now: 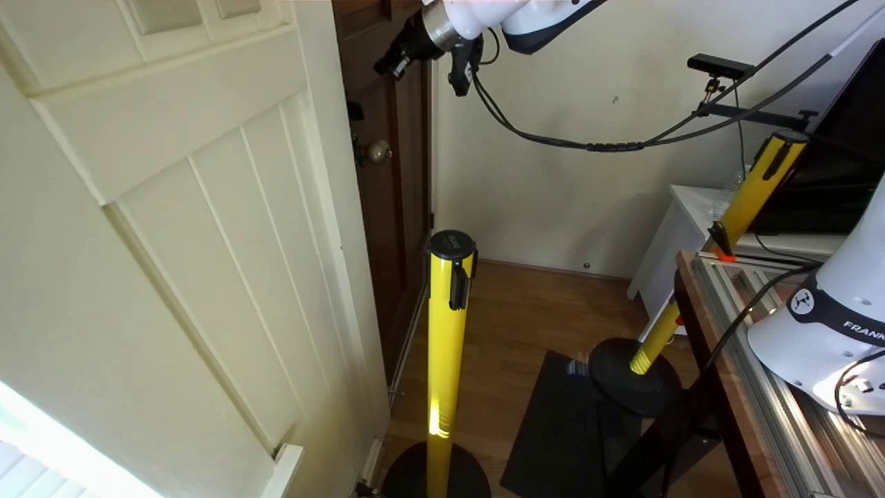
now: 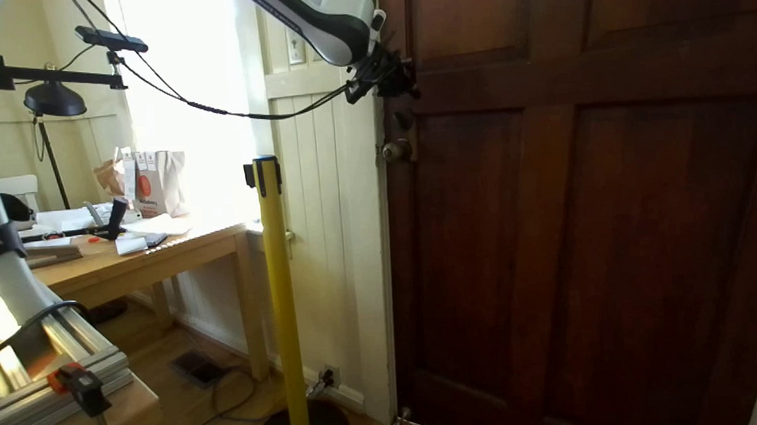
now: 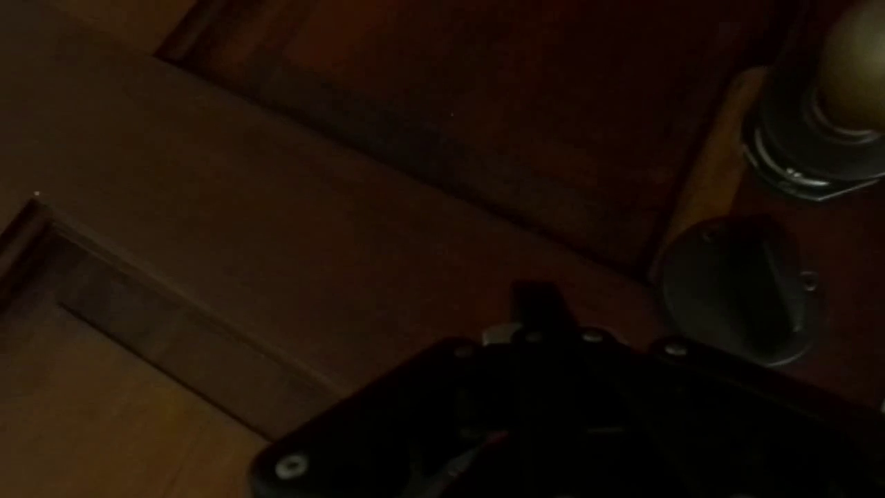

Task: Turn the lock on the door.

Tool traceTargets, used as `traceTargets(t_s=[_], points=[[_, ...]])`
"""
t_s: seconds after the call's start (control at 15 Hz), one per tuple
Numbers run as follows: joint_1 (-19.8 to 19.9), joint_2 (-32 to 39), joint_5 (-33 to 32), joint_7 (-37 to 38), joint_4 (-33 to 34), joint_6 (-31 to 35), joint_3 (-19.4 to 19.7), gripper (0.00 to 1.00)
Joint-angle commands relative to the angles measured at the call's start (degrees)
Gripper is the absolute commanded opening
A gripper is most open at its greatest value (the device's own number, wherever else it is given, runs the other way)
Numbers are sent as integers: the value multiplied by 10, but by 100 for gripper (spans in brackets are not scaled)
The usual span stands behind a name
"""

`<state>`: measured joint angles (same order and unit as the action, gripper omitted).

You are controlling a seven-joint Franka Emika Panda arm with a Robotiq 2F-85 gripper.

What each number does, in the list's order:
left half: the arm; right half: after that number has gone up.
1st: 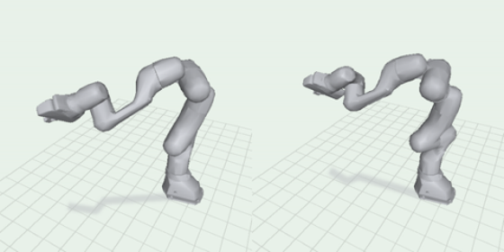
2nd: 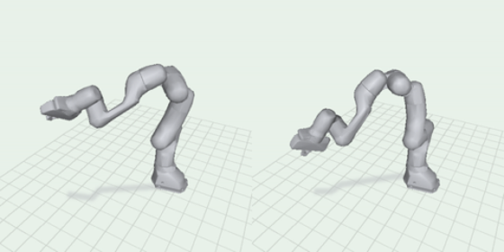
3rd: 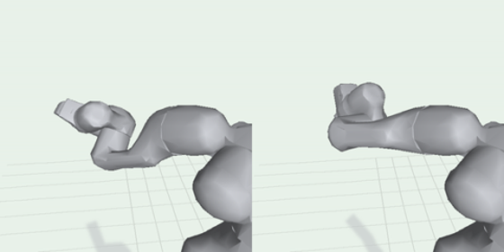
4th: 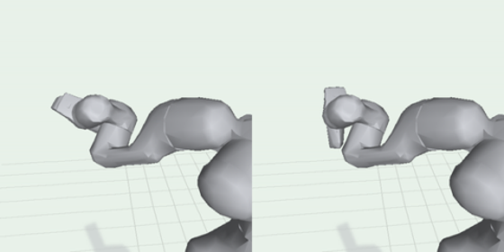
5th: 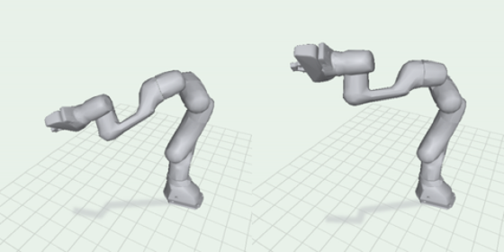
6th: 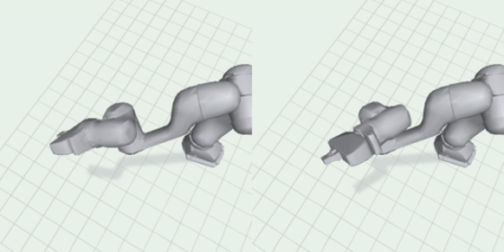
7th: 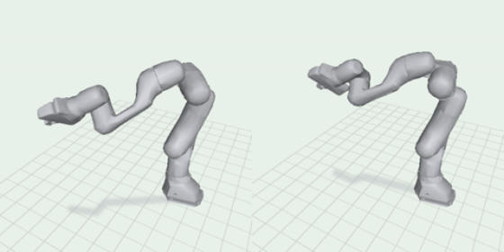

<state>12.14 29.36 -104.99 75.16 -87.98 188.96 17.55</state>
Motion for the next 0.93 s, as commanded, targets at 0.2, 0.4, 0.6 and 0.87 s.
traceTargets(t_s=[0.2,0.4,0.6,0.87], points=[[-20,-11,-10,-11,-101,135,29,0],[-36,-12,-5,-11,-90,126,21,0],[-59,-6,-1,-11,-73,114,22,0],[-84,3,3,-3,-56,85,32,0]])
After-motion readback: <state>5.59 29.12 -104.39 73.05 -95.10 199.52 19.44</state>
